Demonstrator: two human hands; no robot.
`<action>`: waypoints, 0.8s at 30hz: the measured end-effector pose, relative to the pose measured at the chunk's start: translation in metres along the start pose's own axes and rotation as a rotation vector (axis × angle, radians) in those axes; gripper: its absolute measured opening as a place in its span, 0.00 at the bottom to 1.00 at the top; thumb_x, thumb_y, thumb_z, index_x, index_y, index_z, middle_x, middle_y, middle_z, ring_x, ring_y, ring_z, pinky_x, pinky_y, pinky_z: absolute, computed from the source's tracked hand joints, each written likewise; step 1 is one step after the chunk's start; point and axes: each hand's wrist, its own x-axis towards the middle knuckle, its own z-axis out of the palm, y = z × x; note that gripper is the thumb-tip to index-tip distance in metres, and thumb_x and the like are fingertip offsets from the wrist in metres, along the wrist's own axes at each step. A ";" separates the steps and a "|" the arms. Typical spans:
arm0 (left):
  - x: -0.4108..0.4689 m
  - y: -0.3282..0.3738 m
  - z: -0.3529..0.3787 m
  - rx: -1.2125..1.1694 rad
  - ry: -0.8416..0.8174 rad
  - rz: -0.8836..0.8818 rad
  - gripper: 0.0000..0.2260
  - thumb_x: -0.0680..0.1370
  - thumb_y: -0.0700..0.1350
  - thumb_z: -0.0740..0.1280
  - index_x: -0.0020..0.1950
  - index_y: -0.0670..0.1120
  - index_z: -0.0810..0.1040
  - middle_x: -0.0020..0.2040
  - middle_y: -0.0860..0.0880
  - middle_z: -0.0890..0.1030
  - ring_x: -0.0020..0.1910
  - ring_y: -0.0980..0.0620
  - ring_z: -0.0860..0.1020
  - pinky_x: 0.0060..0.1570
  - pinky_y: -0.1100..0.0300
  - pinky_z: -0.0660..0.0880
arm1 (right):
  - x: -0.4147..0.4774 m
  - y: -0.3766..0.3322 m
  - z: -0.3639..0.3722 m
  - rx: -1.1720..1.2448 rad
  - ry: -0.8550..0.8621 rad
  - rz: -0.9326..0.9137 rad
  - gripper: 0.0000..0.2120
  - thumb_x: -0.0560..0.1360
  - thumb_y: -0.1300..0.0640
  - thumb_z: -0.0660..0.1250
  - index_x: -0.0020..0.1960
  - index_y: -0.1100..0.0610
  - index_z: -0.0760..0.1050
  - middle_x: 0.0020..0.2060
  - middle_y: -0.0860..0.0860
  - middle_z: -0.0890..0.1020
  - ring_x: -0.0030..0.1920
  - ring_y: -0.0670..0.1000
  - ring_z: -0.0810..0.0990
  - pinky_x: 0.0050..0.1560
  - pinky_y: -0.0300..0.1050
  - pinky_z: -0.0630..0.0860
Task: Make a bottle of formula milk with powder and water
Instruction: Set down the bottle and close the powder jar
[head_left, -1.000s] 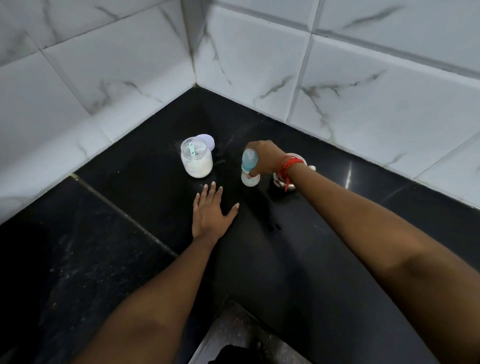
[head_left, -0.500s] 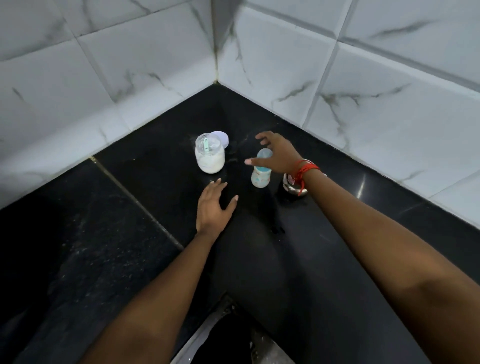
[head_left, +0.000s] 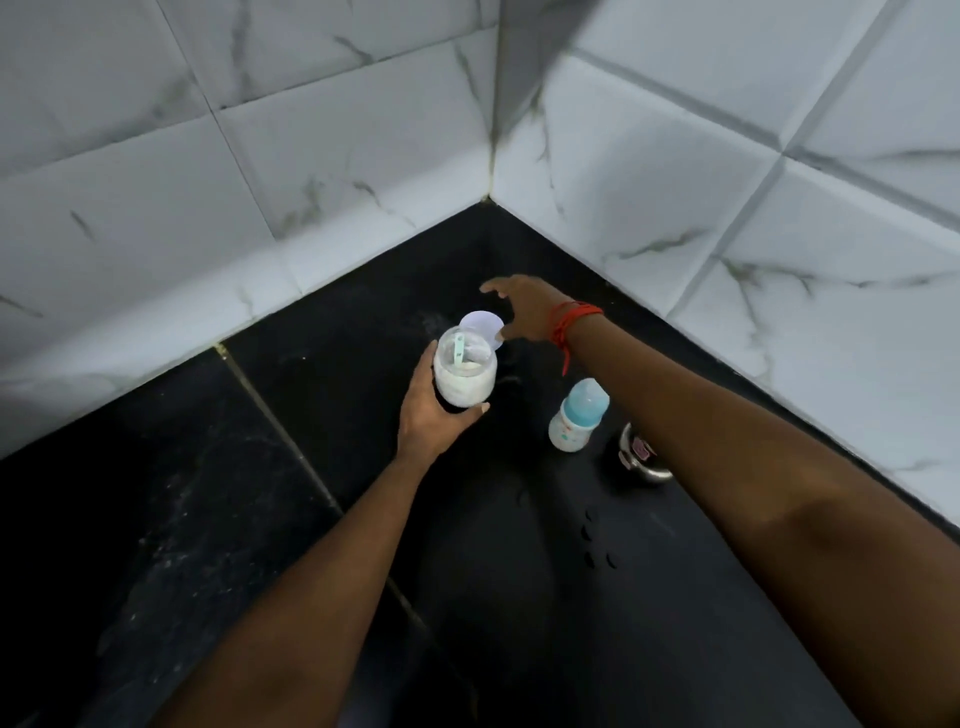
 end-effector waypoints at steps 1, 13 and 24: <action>0.000 -0.001 -0.002 0.005 -0.011 0.019 0.44 0.66 0.49 0.84 0.78 0.56 0.66 0.71 0.63 0.75 0.71 0.64 0.72 0.71 0.59 0.72 | 0.011 0.002 0.006 -0.032 -0.035 -0.003 0.42 0.68 0.55 0.80 0.77 0.53 0.65 0.69 0.59 0.74 0.68 0.59 0.74 0.70 0.54 0.71; -0.003 0.005 -0.004 0.061 0.009 -0.043 0.42 0.66 0.55 0.83 0.76 0.61 0.69 0.69 0.61 0.78 0.69 0.63 0.75 0.69 0.55 0.75 | 0.052 -0.007 0.045 -0.165 -0.206 -0.070 0.11 0.77 0.48 0.63 0.51 0.55 0.78 0.47 0.54 0.83 0.49 0.58 0.83 0.55 0.53 0.79; -0.003 0.006 -0.002 0.114 0.033 -0.055 0.43 0.64 0.57 0.84 0.76 0.55 0.70 0.69 0.56 0.80 0.67 0.57 0.77 0.68 0.54 0.76 | 0.003 -0.007 -0.033 0.171 0.058 -0.135 0.33 0.70 0.54 0.78 0.73 0.49 0.73 0.63 0.52 0.80 0.54 0.48 0.78 0.61 0.42 0.73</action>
